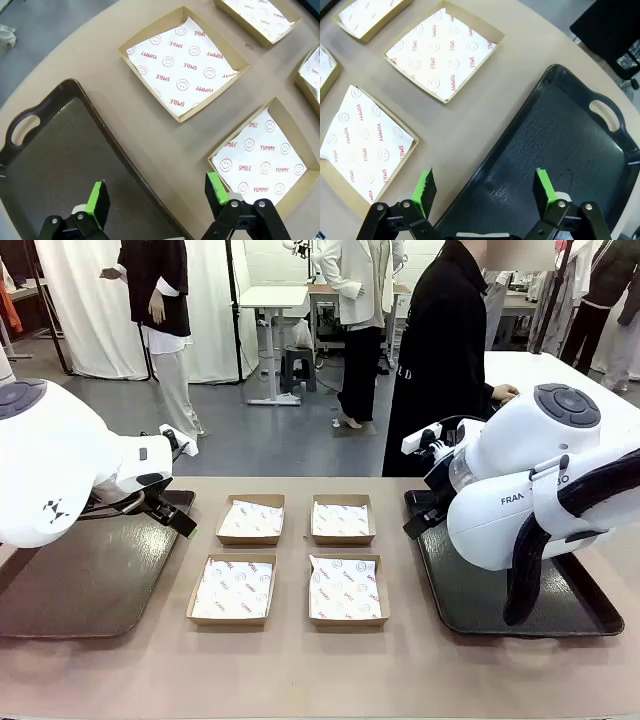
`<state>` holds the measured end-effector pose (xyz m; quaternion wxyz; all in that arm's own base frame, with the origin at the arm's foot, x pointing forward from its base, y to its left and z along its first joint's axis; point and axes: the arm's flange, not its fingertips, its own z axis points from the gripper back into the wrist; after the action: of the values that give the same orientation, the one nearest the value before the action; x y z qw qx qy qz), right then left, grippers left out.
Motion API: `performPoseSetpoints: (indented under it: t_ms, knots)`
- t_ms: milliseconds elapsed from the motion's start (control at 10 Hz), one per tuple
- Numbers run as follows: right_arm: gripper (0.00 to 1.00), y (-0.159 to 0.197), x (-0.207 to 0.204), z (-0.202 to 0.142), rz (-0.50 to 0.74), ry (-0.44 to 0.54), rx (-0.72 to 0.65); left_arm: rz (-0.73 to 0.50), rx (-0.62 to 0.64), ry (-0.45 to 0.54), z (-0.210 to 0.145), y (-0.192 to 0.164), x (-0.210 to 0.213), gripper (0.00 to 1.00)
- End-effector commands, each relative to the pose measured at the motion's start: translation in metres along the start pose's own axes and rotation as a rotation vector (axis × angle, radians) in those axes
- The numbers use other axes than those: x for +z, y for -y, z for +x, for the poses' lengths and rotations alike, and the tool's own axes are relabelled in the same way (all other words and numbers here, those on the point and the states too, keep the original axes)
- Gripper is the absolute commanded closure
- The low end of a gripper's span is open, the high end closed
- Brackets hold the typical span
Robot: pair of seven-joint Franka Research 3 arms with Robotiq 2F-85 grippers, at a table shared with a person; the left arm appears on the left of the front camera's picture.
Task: Individually package the donuts and arrange them on the tray.
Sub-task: Pick up one Paper togo box.
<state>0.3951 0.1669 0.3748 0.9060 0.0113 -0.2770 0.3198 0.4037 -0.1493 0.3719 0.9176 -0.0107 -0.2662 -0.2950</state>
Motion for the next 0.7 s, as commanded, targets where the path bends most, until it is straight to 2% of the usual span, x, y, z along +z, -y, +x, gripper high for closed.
performPoseSetpoints:
  t_ms: [0, 600]
  knots:
    - [0.0, 0.0, -0.0001, 0.0, 0.0, 0.0, 0.0, 0.0, 0.0, 0.0, 0.0, 0.0001, 0.0, 0.0]
    - [0.0, 0.0, -0.0001, 0.0, 0.0, 0.0, 0.0, 0.0, 0.0, 0.0, 0.0, 0.0001, 0.0, 0.0]
